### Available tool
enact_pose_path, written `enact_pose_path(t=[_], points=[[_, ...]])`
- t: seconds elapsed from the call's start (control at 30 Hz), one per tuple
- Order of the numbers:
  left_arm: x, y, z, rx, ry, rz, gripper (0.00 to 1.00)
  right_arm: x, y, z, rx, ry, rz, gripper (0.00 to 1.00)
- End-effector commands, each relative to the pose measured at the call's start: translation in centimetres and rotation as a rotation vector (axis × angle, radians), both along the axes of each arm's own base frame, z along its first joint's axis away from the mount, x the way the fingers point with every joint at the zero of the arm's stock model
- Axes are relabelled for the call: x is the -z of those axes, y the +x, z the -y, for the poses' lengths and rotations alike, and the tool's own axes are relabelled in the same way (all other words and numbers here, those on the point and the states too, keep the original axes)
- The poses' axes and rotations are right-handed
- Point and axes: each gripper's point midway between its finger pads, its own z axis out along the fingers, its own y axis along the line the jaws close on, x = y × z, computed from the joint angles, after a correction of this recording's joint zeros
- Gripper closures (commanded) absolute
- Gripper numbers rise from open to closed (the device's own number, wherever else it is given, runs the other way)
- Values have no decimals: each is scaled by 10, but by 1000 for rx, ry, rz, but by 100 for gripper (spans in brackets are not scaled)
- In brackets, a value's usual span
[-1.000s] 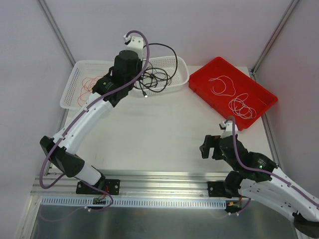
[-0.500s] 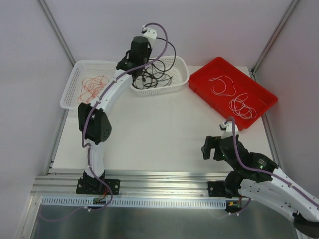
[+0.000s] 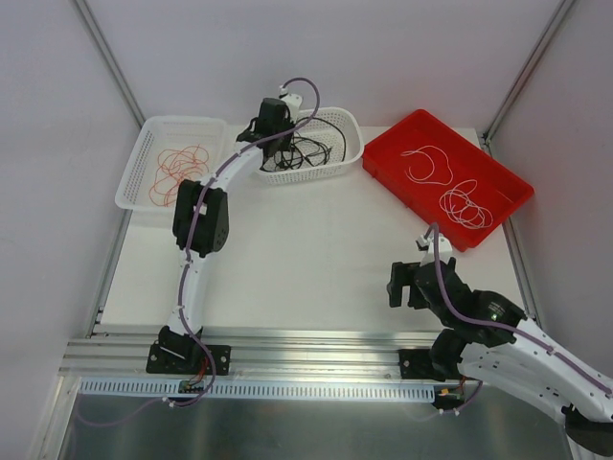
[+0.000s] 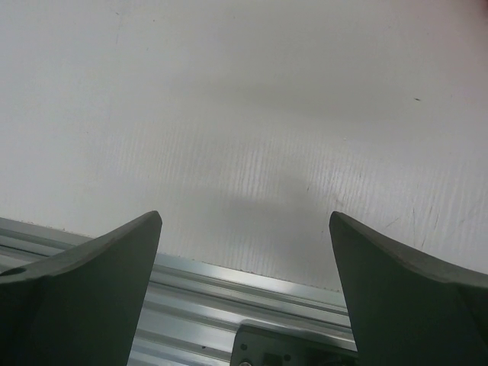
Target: Untangle the cables
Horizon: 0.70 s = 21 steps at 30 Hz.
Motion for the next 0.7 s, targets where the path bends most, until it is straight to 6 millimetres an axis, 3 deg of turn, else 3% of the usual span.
enact_pose_path(t=[0.0, 0.13, 0.2, 0.33, 0.37, 0.4, 0.43, 0.47, 0.53, 0.57, 0.63, 0.67], points=[[-2, 5, 6, 12, -156, -21, 81, 0, 4, -2, -9, -22, 12, 3], [18, 1, 0, 8, -171, -80, 69, 0, 4, -3, -13, -23, 7, 3], [23, -1, -6, -7, -167, -100, 58, -2, 4, -4, -13, -15, 7, 3], [6, -9, -14, -26, -180, -90, 31, -6, 3, -1, -5, -11, 15, 3], [-17, -12, -15, -26, -194, -58, 25, -8, 4, 0, 2, -11, 22, 3], [-23, -16, -16, -26, -199, -55, 13, -10, 4, 2, 7, -11, 26, 3], [-34, -20, -18, -29, -203, -40, 7, -13, 5, 6, 21, -18, 37, 3], [-65, -26, -19, -40, -240, -3, 2, -15, 5, 9, 34, -24, 42, 3], [-82, -39, -25, -61, -256, 11, 1, -20, 5, 15, 54, -30, 51, 3], [-115, -50, -31, -85, -295, 57, 1, -21, 6, 19, 68, -40, 58, 3], [-123, -72, -36, -100, -321, 45, 1, -27, 6, 23, 87, -33, 69, 3], [-155, -89, -44, -133, -366, 92, 1, -30, 6, 28, 104, -40, 78, 3]])
